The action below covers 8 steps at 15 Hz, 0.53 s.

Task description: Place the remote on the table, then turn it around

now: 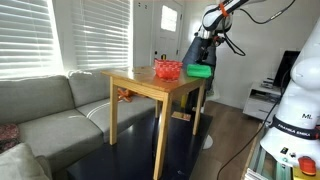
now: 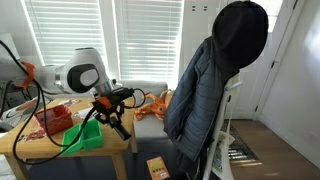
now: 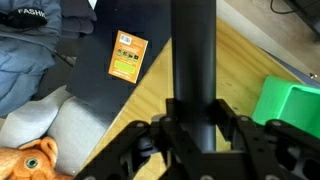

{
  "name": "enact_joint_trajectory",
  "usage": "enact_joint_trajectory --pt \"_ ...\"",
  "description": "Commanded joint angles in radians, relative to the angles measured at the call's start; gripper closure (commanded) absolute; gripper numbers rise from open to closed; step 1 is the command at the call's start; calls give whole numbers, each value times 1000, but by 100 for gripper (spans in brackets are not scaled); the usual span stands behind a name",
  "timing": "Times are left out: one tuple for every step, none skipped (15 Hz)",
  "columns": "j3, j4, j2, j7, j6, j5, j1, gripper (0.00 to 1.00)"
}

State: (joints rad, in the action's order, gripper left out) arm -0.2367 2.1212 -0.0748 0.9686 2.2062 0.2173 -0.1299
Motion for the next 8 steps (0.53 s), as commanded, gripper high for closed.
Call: enact_joint_trajectory --pt "1 -45 60 124 7 -30 -23 82" --pt "2 -48 72 145 11 -27 -29 82" --pt "2 -47 82 178 23 -28 -35 82" --pt "3 -48 92 196 31 -25 -40 82" --pt "5 -46 100 214 44 -21 -46 82" --pt "6 -45 107 230 51 -16 -50 82" --pt "8 -43 112 243 58 -14 -54 82" --pt "10 -40 116 256 62 -11 -57 82"
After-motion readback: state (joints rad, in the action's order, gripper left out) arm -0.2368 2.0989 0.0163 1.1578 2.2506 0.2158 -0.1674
